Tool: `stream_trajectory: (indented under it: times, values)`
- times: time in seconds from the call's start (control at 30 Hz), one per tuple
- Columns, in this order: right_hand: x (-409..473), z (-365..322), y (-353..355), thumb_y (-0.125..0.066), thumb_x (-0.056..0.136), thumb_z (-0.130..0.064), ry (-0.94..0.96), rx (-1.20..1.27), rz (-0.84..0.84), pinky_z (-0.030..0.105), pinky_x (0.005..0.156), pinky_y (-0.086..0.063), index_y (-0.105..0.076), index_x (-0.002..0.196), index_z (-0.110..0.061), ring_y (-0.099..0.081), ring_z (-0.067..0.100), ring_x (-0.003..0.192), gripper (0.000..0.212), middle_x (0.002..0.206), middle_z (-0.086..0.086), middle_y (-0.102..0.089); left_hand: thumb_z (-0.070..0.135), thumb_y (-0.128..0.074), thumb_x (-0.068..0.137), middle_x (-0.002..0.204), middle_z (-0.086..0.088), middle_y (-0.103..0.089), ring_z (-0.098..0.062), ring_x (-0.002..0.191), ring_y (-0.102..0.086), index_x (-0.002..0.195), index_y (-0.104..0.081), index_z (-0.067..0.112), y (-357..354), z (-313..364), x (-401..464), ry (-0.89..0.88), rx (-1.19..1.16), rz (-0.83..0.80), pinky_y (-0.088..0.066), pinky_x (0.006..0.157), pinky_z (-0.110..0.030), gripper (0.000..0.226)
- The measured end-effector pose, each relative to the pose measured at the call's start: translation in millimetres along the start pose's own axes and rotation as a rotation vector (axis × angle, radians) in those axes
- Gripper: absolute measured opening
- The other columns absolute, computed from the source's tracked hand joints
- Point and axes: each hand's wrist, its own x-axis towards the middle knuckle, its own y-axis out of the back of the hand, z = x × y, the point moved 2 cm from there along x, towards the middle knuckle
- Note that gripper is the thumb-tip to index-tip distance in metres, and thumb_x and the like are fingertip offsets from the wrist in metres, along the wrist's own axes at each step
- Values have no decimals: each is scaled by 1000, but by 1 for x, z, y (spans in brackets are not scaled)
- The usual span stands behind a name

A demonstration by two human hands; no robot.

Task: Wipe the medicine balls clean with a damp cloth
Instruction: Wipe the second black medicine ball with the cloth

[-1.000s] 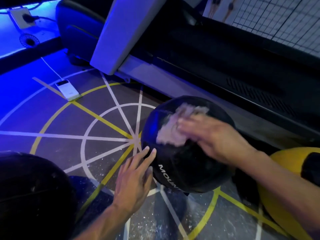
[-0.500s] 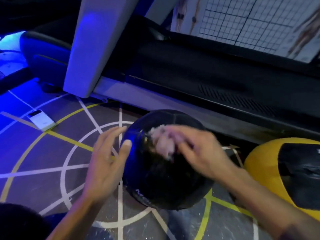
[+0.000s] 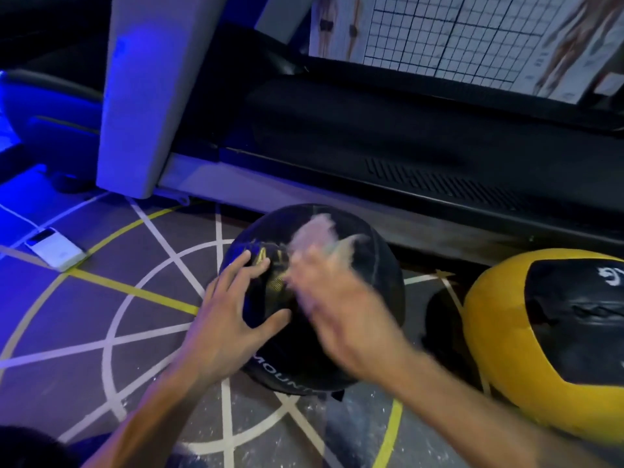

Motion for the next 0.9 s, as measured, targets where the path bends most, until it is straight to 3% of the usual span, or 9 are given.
stream_trajectory:
  times: [0.07,0.2,0.3,0.37,0.43,0.6,0.73,0.8,0.9]
  values:
    - [-25,-25,-24,-50,93,-17,252,-243,-224,41,120,-35,-57,141,-18,-42,18,142,49,150,2,-53,66,-63,67,163,24,-23,-5,151,-25,148,-37,50,6,-12,0,2,-28,-26,-30,122,-40,86]
    - [-72,-3,-28,-44,96,-23,351,-357,-426,35,120,-34,-58,143,-24,-40,13,146,49,154,-6,-50,75,-61,71,164,22,-21,-5,152,-24,152,-36,49,16,-27,0,22,-37,-63,-27,122,-38,89]
    - [-99,7,-19,-51,99,-33,236,-241,-596,39,95,-58,-63,117,-33,-66,12,110,22,115,-10,-70,77,-64,79,164,24,-19,-4,151,-23,153,-36,49,20,-32,2,80,-59,-74,-25,123,-39,84]
    - [-98,16,10,-44,100,-45,-119,-75,-451,36,69,-57,-57,109,-35,-66,9,76,19,88,-12,-68,75,-63,81,164,24,-20,0,150,-22,152,-38,48,23,-32,2,83,-80,-66,-23,123,-37,80]
    - [-78,23,43,-41,105,-50,-387,164,-95,39,66,-56,-63,108,-37,-68,12,74,26,87,-9,-70,77,-58,84,164,26,-21,3,151,-20,149,-39,51,23,-35,0,79,-91,-46,-22,124,-37,72]
    - [-6,39,87,-48,108,-27,-449,171,428,28,67,-50,-68,109,-31,-64,8,80,21,93,-14,-69,87,-57,76,161,26,-28,10,148,-24,132,-42,71,25,-46,-12,120,-164,3,-28,123,-39,60]
    - [16,71,55,-48,107,-29,-483,158,384,34,103,-49,-68,125,-28,-62,0,116,27,125,-13,-70,53,-79,75,156,7,-39,28,121,-39,122,-55,54,50,-43,-17,157,-149,26,-40,94,-7,53]
    - [9,64,17,-51,107,-27,-442,146,283,34,117,-39,-64,137,-29,-50,7,138,32,145,-5,-60,37,-82,83,158,10,-35,32,122,-33,124,-57,51,62,-30,-10,112,-102,86,-43,98,-12,50]
    - [-9,26,-11,-52,106,-19,-295,90,288,35,123,-31,-56,146,-18,-34,14,151,40,156,0,-48,72,-61,79,159,31,-27,19,142,-23,143,-50,52,61,-1,9,14,-54,81,-23,117,-20,68]
